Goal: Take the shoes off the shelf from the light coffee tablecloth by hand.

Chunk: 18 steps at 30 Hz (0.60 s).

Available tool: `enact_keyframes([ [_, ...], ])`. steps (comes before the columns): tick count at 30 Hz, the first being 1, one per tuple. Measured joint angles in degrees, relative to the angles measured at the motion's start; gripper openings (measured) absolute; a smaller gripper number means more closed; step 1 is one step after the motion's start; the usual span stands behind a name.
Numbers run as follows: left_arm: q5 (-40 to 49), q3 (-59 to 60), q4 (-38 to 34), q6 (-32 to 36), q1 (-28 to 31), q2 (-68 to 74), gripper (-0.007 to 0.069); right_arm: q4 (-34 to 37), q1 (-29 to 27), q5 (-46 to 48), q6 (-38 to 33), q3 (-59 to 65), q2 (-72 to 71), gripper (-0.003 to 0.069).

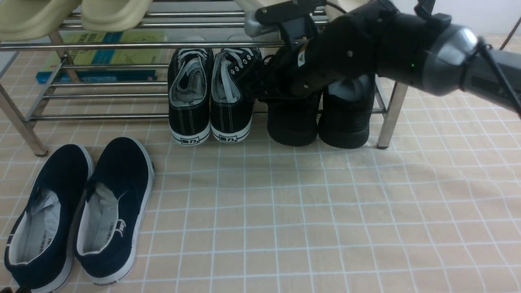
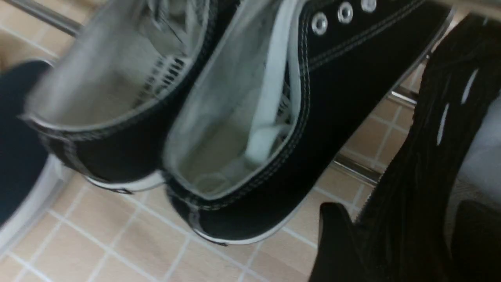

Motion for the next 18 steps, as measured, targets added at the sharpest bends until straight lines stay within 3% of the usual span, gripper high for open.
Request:
enact_keyframes([
  [6, 0.00, 0.00, 0.00, 0.00, 0.00, 0.00, 0.0179, -2.93, 0.00, -0.27, 0.00, 0.00, 2.22, 0.0377],
  [7, 0.00, 0.00, 0.00, 0.00, 0.00, 0.00, 0.0180, -3.14, 0.00, -0.27, 0.00, 0.00, 2.35, 0.0354],
  [8, 0.00, 0.00, 0.00, 0.00, 0.00, 0.00, 0.0180, -3.45, 0.00, 0.10, 0.00, -0.13, 2.34, 0.0281],
  [9, 0.00, 0.00, 0.00, 0.00, 0.00, 0.00, 0.0180, -3.45, 0.00, 0.10, 0.00, -0.20, 2.34, 0.0271],
  [10, 0.00, 0.00, 0.03, 0.00, 0.00, 0.00, 0.0180, -3.71, 0.00, 1.70, 0.00, -0.87, 2.34, 0.0167],
  [13, 0.00, 0.00, 0.03, 0.00, 0.00, 0.00, 0.0185, -3.62, 0.00, 7.62, 0.00, -3.03, 2.08, 0.0015],
  [18, 0.00, 0.00, 0.03, 0.00, 0.00, 0.00, 0.0191, -1.39, 0.67, 18.21, -3.84, -7.46, -0.18, 0.0003],
])
